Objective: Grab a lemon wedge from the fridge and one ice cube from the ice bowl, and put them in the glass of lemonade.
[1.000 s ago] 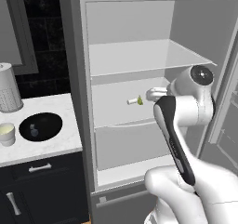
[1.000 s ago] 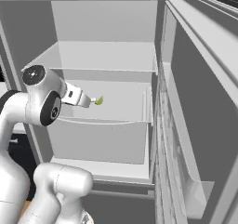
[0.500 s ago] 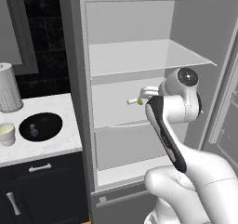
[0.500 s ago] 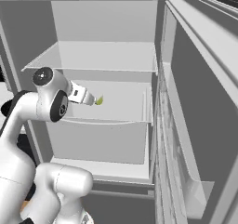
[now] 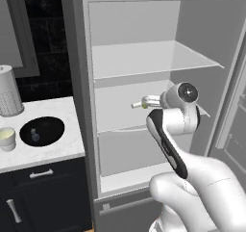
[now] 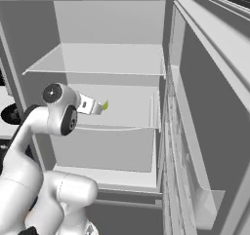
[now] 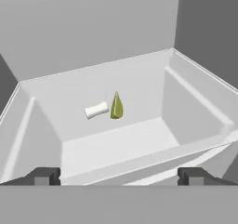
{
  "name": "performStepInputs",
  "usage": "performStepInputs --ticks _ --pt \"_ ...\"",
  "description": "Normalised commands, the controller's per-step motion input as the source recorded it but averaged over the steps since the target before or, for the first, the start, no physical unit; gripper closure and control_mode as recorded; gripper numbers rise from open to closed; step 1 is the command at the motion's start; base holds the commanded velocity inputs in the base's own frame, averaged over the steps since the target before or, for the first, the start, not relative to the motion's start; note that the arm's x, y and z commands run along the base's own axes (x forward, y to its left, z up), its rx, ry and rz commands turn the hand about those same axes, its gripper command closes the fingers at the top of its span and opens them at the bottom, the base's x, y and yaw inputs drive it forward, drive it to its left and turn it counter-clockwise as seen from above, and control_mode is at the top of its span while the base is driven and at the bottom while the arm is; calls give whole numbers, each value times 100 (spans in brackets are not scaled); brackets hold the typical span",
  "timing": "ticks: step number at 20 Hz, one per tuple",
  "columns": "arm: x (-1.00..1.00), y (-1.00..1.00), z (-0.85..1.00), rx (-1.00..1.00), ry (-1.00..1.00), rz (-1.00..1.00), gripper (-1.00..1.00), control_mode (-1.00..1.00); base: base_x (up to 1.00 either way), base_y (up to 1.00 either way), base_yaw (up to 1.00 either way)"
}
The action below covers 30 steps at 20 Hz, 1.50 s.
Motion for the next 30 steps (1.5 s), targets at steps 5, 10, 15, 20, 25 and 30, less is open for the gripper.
performStepInputs --ticks 5,10,15,20,25,30 --pt "77 0 -5 0 -4 1 -100 -100 0 0 0" --pt "52 0 0 0 0 2 -100 -100 0 0 0" --pt "7 -4 -3 0 9 2 -100 -100 0 0 0" --pt "0 0 -16 0 4 0 -100 -100 0 0 0" --pt "0 0 -25 0 0 0 -100 -100 0 0 0" --pt "0 -2 -32 -1 4 1 -100 -100 0 0 0"
